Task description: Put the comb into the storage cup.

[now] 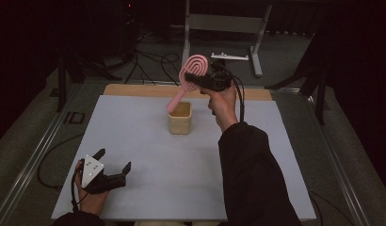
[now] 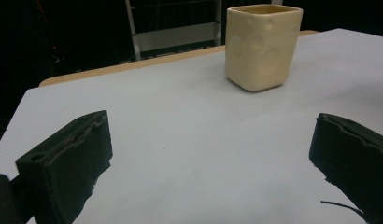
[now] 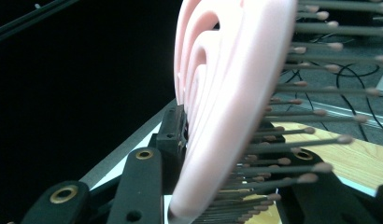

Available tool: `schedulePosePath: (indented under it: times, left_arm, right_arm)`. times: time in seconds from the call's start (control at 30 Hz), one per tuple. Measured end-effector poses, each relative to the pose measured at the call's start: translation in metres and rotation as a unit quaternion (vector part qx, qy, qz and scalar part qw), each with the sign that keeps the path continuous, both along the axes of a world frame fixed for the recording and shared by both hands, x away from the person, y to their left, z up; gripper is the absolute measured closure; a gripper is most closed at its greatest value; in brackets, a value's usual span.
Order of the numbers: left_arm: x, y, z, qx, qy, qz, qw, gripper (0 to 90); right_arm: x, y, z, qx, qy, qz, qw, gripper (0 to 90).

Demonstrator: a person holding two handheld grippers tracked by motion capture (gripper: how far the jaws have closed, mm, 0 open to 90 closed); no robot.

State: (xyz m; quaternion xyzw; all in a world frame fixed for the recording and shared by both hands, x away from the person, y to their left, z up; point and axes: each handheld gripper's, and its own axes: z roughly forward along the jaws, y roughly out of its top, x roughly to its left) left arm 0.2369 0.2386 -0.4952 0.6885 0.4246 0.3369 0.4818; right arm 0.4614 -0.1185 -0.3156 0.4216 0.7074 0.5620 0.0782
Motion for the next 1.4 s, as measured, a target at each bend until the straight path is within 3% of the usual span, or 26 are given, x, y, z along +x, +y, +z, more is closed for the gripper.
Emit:
schedulePosePath:
  times: [1.4]
  left_arm:
    - [0.000,0.000,0.000,-0.001,0.000,0.002,1.0000,0.1]
  right_arm:
    - [0.016,-0.007,-0.021,-0.027,0.015,-0.047,0.9984,63.7]
